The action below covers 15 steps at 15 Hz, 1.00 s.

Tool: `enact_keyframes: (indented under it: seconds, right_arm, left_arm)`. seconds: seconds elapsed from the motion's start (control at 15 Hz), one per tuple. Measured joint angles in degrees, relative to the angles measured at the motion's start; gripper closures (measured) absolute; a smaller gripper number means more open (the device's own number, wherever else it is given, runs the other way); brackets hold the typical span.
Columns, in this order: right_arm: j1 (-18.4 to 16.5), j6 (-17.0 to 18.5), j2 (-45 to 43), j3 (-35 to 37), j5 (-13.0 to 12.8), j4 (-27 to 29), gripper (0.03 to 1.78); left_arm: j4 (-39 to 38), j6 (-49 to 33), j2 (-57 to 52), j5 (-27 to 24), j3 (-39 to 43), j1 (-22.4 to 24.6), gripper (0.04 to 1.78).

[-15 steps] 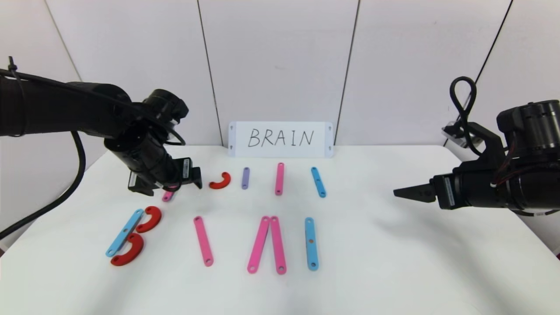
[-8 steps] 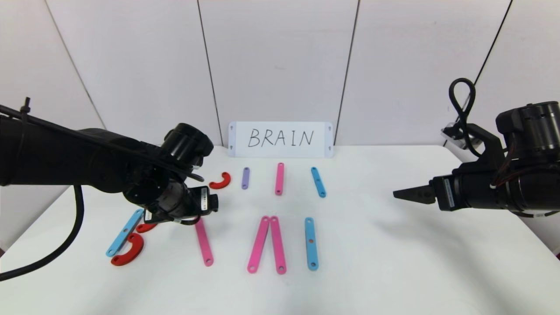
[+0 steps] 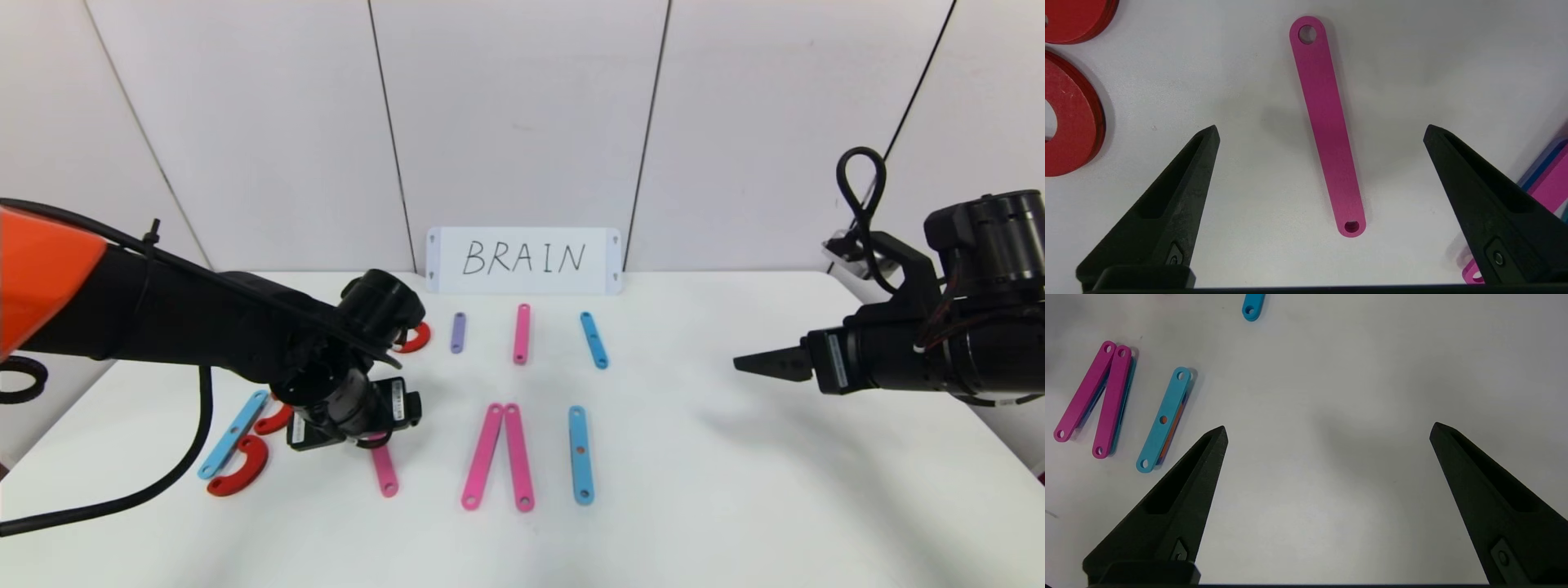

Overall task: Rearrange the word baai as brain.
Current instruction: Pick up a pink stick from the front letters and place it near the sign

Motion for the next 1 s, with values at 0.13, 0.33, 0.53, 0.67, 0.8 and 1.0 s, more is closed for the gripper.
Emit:
enact_keyframes:
  seconds: [0.13, 0.33, 0.53, 0.67, 0.8, 1.0]
  right_arm:
    - [0.0, 0.0, 0.0, 0.0, 0.0, 0.0, 0.08]
    - [0.0, 0.0, 0.1, 0.0, 0.0, 0.0, 0.08]
    - [0.0, 0.0, 0.1, 0.0, 0.0, 0.0, 0.08]
    - [-0.1, 0.0, 0.1, 0.1, 0.0, 0.0, 0.08]
    - [-0.1, 0.0, 0.1, 0.1, 0.0, 0.0, 0.08]
    - [-0.1, 0.0, 0.1, 0.1, 0.0, 0.0, 0.08]
  left_arm:
    - [0.0, -0.5, 0.6, -0.6, 0.2, 0.0, 0.07]
    - [0.0, -0.6, 1.0, -0.9, 0.6, 0.0, 0.07]
    - [0.0, -0.6, 1.3, -1.0, 0.8, 0.0, 0.18]
    - [0.0, -0.6, 1.5, -1.5, 0.8, 0.1, 0.39]
    - [0.0, -0.6, 1.7, -2.2, 0.8, 0.2, 0.70]
    - [0.0, -0.6, 2.3, -2.3, 0.7, 0.3, 1.26]
